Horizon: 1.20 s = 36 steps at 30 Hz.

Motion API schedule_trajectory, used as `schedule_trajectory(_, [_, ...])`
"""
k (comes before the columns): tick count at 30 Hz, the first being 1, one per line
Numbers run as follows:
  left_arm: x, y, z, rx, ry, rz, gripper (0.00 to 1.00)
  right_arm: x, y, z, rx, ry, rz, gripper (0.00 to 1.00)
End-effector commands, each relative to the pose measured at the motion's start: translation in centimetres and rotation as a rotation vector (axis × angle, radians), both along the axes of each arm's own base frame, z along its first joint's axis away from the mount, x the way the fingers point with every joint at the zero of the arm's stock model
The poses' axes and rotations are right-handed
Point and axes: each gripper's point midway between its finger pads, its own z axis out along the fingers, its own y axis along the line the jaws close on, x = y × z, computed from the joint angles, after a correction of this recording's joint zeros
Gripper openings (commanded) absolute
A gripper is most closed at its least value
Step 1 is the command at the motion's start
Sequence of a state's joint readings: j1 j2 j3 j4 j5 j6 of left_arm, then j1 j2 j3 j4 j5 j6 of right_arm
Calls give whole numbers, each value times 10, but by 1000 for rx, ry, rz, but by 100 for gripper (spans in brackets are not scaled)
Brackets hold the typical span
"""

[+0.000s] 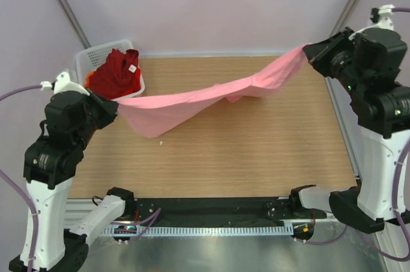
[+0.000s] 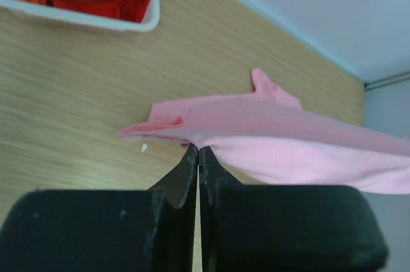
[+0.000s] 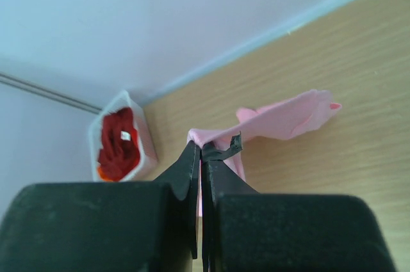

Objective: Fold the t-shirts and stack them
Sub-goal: Flatten the tshirt out

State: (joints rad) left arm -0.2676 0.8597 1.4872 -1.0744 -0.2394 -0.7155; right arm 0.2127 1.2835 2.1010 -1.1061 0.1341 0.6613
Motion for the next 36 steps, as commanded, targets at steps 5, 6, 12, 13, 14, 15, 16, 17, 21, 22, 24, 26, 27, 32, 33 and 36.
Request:
schedule_trajectory(5, [-24,18,106,-18,-299,37,0,-75,-27,118,123,-414,-66,1])
schedule_trajectory(6, [-32,17,119,-21,-344,16,0,-89,-30,130,126,-459,-67,1])
schedule_trajectory(12, [-115,35,214,1,-668,-35,0,-193,-44,170,158,-687,-15,1])
schedule_trajectory(13, [-128,40,219,6,-699,-24,0,-216,-48,176,170,-734,-8,1])
schedule_trajectory(14, [-138,44,224,5,-721,-19,0,-227,-47,181,178,-761,5,1])
schedule_trajectory(15, [-155,49,233,0,-767,-13,0,-244,-45,189,202,-801,38,1])
schedule_trajectory(16, [-167,52,235,0,-792,-11,0,-254,-44,192,212,-822,57,1])
schedule_trajectory(17, [-173,54,236,-6,-805,-6,0,-261,-42,195,225,-835,76,1])
schedule_trajectory(21, [-179,55,231,-27,-815,-5,0,-259,-34,191,265,-817,114,1])
schedule_trajectory(22, [-163,51,216,-17,-758,-5,0,-252,-34,186,266,-798,107,1])
schedule_trajectory(24, [-148,49,202,-17,-717,4,0,-225,-31,167,246,-723,90,1])
schedule_trajectory(26, [-112,38,174,-12,-637,-9,0,-202,-29,148,219,-659,70,1])
schedule_trajectory(27, [-104,35,166,-18,-621,-9,0,-178,-26,126,203,-590,56,1])
schedule_trajectory(32, [-21,5,71,13,-396,-62,0,-102,-23,39,121,-360,-16,1])
schedule_trajectory(33, [-5,0,56,26,-368,-68,0,-81,-19,11,92,-305,-18,1])
schedule_trajectory(36, [32,-9,-6,57,-243,-72,0,-45,-17,-41,40,-201,-37,1])
